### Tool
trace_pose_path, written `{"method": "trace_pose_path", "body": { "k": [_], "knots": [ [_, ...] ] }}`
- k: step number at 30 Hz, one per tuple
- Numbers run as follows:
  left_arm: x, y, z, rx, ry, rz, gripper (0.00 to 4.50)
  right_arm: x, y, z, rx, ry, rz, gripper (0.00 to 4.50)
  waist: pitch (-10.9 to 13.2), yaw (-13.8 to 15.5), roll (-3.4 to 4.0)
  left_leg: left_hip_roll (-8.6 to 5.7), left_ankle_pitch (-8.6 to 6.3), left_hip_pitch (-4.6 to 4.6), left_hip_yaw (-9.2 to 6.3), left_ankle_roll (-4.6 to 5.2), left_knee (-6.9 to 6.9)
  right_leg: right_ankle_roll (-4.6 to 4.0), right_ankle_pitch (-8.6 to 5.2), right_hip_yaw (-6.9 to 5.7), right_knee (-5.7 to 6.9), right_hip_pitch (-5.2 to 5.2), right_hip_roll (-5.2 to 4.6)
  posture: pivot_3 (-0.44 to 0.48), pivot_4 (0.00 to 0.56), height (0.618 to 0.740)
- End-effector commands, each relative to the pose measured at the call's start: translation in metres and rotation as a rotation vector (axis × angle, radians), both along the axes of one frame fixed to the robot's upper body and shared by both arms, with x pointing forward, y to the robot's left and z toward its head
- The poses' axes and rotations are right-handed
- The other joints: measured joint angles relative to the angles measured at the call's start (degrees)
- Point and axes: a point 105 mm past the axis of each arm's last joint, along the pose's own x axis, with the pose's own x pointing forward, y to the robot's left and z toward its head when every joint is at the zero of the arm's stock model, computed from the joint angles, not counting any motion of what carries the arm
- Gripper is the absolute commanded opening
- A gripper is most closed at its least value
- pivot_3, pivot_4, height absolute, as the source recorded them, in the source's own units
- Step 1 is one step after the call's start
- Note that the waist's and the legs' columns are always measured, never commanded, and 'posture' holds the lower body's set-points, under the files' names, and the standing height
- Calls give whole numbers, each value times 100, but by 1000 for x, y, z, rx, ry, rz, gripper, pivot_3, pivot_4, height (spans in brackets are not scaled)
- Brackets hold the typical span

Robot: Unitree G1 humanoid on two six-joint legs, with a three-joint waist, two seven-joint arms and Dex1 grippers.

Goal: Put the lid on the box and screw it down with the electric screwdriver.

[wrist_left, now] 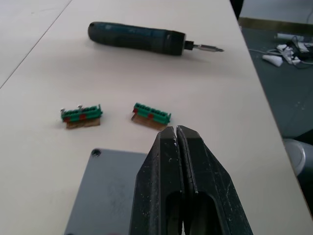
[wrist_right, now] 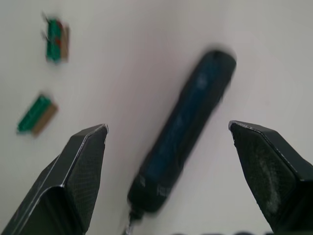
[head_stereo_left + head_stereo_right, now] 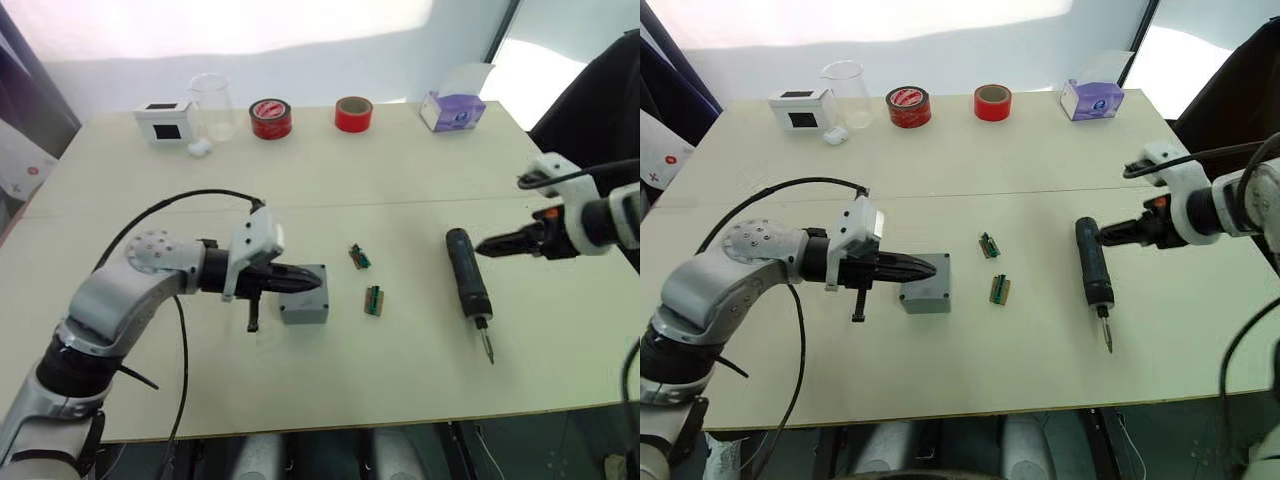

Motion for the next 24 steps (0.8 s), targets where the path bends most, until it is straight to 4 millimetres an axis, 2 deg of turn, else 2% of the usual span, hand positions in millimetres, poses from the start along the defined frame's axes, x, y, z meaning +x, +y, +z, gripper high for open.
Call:
{"method": "trace_pose_path", "body": {
  "k": [1, 5, 11, 24],
  "knots": [
    [-12, -10, 5, -10, -46, -65, 0, -8, 1, -2, 39, 101, 12, 4289, 0, -47, 0, 0, 0, 0, 0, 0, 0, 0, 0, 0, 1, -1, 0, 0, 150, 740],
    [-14, -11, 3, -8, -48, -69, 0, -5, 2, -10, 61, 167, -3, 4289, 0, -63, 0, 1, 0, -1, 0, 0, -1, 1, 0, 0, 2, -4, 1, 0, 150, 740],
    [-19, -10, 0, -17, -27, -43, 0, 5, 5, -32, 49, 252, -36, 4289, 0, -52, 0, 1, 0, -3, 0, 0, 0, 2, 0, 0, 2, -7, 1, 0, 150, 740],
    [-17, 5, -2, -7, -8, 70, 0, 15, 17, -76, -17, 341, -18, 4289, 1, -50, 1, -2, 0, -7, -2, -1, 3, 2, 0, 0, 5, -8, 1, 0, 150, 740]
  ]
}}
